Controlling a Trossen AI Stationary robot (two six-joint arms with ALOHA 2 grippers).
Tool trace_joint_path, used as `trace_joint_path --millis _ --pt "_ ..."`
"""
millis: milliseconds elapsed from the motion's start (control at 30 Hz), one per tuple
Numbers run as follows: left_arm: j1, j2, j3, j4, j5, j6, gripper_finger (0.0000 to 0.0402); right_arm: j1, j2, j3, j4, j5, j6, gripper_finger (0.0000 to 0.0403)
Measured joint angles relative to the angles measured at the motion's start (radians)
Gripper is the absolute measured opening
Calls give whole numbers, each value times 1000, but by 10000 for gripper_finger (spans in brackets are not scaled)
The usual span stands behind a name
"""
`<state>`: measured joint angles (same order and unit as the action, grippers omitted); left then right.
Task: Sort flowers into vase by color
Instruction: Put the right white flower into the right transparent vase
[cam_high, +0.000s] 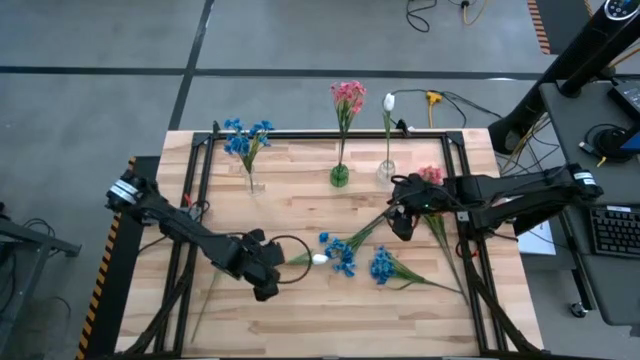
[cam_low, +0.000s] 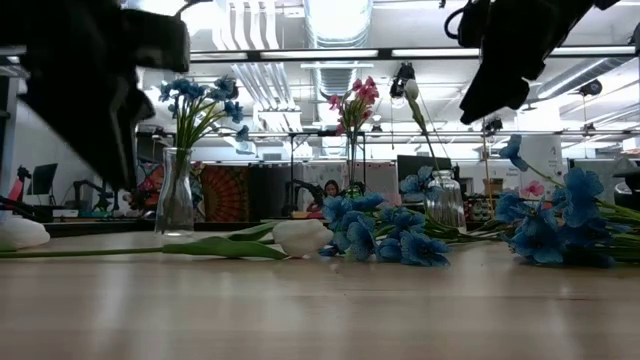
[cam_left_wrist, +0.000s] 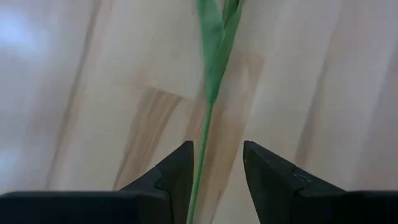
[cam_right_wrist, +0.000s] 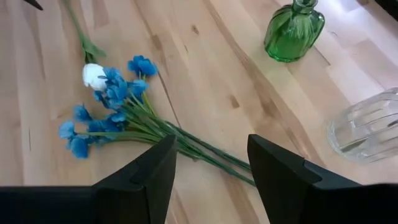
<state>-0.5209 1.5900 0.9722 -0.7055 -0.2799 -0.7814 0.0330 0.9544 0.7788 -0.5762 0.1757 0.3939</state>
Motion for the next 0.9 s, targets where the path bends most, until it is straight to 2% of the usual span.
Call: trace_joint_path --millis 267,467,600,900 --pt "1 127 0 4 9 16 165 0 9 0 5 0 -2 191" --pt "2 171 2 21 2 32 164 0 10 0 5 0 -4 191" --pt "3 179 4 28 2 32 132 0 10 0 5 0 -4 192" --pt "6 181 2 33 0 24 8 0 10 0 5 0 -4 192"
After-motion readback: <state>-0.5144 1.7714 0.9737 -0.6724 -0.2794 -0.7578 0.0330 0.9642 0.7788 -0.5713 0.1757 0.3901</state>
